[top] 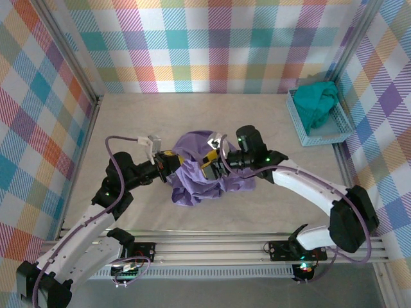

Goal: Fold the inside-out t-shirt

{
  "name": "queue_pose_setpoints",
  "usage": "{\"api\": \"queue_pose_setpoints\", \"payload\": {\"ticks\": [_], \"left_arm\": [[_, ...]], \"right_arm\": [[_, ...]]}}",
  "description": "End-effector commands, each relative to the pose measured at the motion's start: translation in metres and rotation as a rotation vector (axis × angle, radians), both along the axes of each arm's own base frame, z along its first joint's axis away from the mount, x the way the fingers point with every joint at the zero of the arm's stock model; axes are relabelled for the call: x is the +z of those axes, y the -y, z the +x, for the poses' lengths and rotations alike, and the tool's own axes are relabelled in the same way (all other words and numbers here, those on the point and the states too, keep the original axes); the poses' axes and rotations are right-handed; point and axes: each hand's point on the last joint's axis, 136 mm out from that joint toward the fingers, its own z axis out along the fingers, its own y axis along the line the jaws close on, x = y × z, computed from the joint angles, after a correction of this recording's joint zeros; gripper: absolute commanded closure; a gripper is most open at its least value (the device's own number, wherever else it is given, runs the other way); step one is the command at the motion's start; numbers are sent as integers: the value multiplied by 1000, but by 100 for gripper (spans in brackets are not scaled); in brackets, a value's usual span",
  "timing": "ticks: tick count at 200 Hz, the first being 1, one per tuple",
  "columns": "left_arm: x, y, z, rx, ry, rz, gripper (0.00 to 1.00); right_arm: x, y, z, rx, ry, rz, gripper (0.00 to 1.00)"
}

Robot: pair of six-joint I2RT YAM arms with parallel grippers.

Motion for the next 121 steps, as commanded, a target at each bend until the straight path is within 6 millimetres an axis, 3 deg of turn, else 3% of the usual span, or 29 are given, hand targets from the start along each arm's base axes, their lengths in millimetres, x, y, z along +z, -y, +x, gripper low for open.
{"api": "queue_pose_setpoints", "payload": {"ticks": [1,16,28,39,79,121], "left_arm": [[5,-5,6,49,36,16,100],[-13,-23,28,207,-48,78,100],[-31,-40,45,340,-125,142,100],[-43,-42,52,366,-174,197,96],[-58,-34,59,342,-292,257,74],[-52,-29,36,276,-344,232,52]], "right_arm": [[32,-9,-8,66,42,88,69],[41,-2,-6,15,49,107,88],[52,4,-11,4,50,166,95],[61,5,-16,4,38,231,98],[62,0,-12,-38,-19,331,100],[58,-4,-5,-48,-8,333,100]]}}
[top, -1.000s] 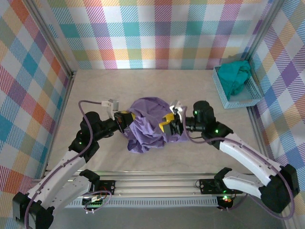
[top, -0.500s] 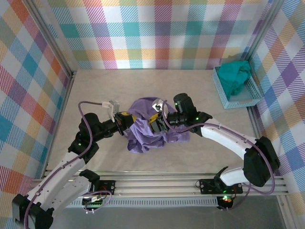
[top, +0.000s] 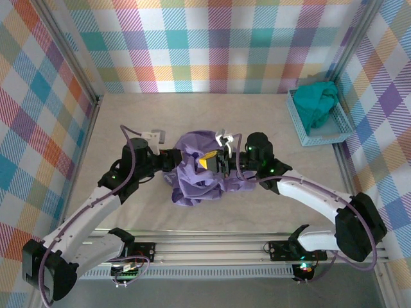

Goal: Fold the inside-out t-shirt

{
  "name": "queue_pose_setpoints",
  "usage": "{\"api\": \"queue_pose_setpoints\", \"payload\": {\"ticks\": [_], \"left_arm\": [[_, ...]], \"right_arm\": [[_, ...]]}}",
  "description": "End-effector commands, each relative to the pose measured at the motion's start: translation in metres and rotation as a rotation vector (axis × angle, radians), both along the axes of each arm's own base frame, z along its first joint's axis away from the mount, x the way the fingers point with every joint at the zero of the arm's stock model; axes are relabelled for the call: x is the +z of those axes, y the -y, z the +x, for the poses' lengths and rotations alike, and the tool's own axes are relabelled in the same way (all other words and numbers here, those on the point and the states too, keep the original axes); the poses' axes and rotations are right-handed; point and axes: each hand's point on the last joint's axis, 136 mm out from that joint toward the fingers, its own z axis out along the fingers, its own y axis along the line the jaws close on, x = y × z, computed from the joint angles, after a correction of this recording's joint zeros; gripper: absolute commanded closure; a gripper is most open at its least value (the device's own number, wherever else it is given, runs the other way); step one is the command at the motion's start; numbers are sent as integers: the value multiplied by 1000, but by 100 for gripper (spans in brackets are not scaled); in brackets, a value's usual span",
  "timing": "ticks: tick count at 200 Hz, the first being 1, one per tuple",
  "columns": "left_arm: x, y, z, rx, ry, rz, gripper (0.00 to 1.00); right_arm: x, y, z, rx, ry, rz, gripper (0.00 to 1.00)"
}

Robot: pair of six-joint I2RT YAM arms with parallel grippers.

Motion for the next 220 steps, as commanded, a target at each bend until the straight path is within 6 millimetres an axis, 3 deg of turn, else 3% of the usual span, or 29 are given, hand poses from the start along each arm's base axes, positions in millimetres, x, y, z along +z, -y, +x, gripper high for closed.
{"api": "queue_pose_setpoints", "payload": {"ticks": [1,32,56,90,120,153,194,220], "left_arm": [[17,1,-15,-27,-11,-29,52],[24,-1,-20,-35,28,-18,43],[24,2,-13,-38,36,-3,43],[35,30,-6,-160,59,-75,67],[41,42,-10,-235,74,-110,74],[41,42,-15,-237,59,-143,100],[46,34,-25,-209,93,-178,100],[66,40,-40,-282,133,-250,100]], "right_arm": [[15,-5,1,12,40,62,100],[14,-10,-11,117,63,50,100],[15,-10,-26,208,86,46,100],[12,-3,-40,256,110,15,100],[14,6,-46,243,136,-1,100],[16,17,-36,146,157,-27,100],[21,22,-26,76,156,-27,100],[8,28,-1,-78,111,-118,89]]}}
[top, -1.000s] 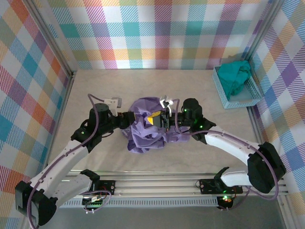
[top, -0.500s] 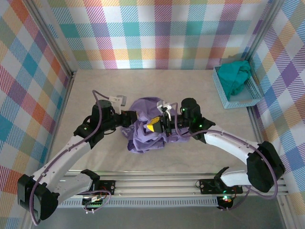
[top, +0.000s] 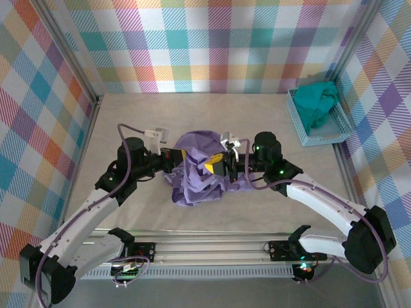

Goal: Fold the inside-out t-shirt

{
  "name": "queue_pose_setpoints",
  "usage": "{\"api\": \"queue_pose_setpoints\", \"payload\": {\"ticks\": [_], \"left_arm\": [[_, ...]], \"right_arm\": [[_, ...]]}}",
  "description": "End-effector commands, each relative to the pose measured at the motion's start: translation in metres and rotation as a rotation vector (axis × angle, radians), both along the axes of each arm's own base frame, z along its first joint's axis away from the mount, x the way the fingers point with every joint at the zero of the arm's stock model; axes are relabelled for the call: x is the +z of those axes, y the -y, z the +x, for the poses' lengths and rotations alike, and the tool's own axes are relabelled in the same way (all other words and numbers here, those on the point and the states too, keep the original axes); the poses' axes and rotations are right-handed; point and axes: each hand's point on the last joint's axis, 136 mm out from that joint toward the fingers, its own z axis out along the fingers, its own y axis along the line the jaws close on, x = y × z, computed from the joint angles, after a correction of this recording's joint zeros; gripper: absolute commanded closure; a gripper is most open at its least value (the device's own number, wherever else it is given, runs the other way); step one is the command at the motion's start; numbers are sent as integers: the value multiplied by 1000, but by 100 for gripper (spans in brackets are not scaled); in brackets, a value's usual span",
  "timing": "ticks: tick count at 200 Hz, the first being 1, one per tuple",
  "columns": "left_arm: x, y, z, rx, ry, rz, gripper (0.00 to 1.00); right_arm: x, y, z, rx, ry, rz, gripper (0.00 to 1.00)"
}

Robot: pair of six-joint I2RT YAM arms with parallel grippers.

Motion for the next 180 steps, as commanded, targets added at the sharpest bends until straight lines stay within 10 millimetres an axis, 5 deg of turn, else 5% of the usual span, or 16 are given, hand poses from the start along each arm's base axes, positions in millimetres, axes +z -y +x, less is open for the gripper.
{"api": "queue_pose_setpoints", "payload": {"ticks": [1,31,82,117,150,169,180], "left_arm": [[27,9,-17,-84,65,-98,100],[57,16,-39,-193,131,-181,100],[63,20,-43,-236,149,-189,100],[62,21,-42,-243,142,-176,100],[62,22,-43,-252,146,-169,100],[61,22,-43,-250,148,-164,100],[59,20,-42,-241,149,-153,100]], "right_arm": [[-6,9,23,-151,-10,-70,88],[-17,22,46,-330,-31,-171,74],[-27,43,61,-554,160,-423,58],[-20,28,43,-459,422,-481,46],[-17,12,45,-392,543,-477,41],[-20,-8,38,-278,529,-443,44],[-21,-19,32,-205,478,-415,56]]}}
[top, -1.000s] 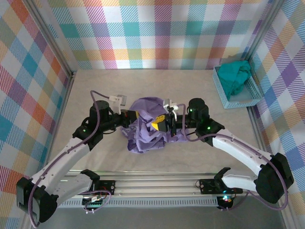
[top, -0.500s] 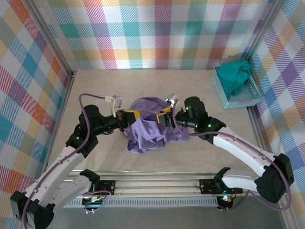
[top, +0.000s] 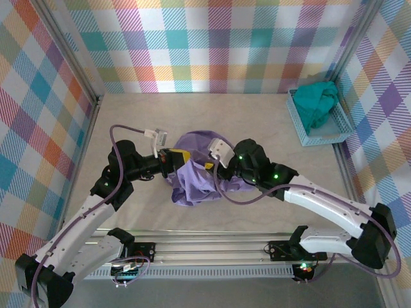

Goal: Fold the inside-out t-shirt

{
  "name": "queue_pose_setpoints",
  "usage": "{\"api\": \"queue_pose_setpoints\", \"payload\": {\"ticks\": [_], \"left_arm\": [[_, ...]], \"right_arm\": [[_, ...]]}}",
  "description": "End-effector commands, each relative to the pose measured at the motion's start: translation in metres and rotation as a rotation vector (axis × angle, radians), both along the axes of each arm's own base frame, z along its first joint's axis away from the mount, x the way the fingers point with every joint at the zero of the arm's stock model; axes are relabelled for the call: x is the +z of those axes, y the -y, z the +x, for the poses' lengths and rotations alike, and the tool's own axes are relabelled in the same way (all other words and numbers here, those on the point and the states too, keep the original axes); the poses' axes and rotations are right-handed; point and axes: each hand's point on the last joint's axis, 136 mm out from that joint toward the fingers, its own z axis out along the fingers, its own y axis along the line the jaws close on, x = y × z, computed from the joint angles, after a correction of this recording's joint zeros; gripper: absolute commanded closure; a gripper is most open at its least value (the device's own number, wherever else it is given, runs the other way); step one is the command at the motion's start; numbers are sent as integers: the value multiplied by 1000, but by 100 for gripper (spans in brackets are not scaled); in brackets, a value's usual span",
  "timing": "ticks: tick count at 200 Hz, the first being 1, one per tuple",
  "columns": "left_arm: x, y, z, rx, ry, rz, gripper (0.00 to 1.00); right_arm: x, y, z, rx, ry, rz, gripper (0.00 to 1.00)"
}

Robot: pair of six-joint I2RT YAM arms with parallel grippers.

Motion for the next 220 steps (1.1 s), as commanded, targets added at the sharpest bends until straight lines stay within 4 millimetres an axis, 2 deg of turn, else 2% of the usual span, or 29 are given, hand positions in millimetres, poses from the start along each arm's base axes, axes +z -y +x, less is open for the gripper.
{"api": "queue_pose_setpoints", "payload": {"ticks": [1,16,25,36,45,55,72,89,120,153,170,196,220], "left_arm": [[14,2,-5,-21,60,-1,100],[5,-6,5,58,43,46,100],[-4,-19,21,176,17,98,100],[-19,-44,42,368,-37,188,100],[-30,-64,56,503,-66,258,100],[-40,-74,63,559,-84,328,100],[-47,-78,71,590,-108,385,100],[-56,-77,76,590,-142,426,96],[-72,-85,69,606,-210,473,78],[-72,-96,42,613,-228,420,52],[-73,-98,26,591,-242,388,44],[-74,-82,9,489,-277,297,36],[-77,-59,3,365,-292,222,34]], "right_arm": [[12,-27,-9,160,-10,35,57],[20,-36,-20,229,-106,97,81],[28,-39,-29,284,-174,160,90],[38,-41,-40,338,-255,237,97],[45,-45,-49,381,-328,297,100],[50,-50,-56,415,-403,356,100],[57,-63,-61,465,-523,451,100],[61,-73,-52,446,-597,535,100],[51,-81,-21,281,-645,607,100],[40,-85,-3,197,-660,619,100],[36,-84,3,170,-656,613,100],[33,-81,10,141,-657,617,100],[35,-77,13,133,-649,621,100]]}}
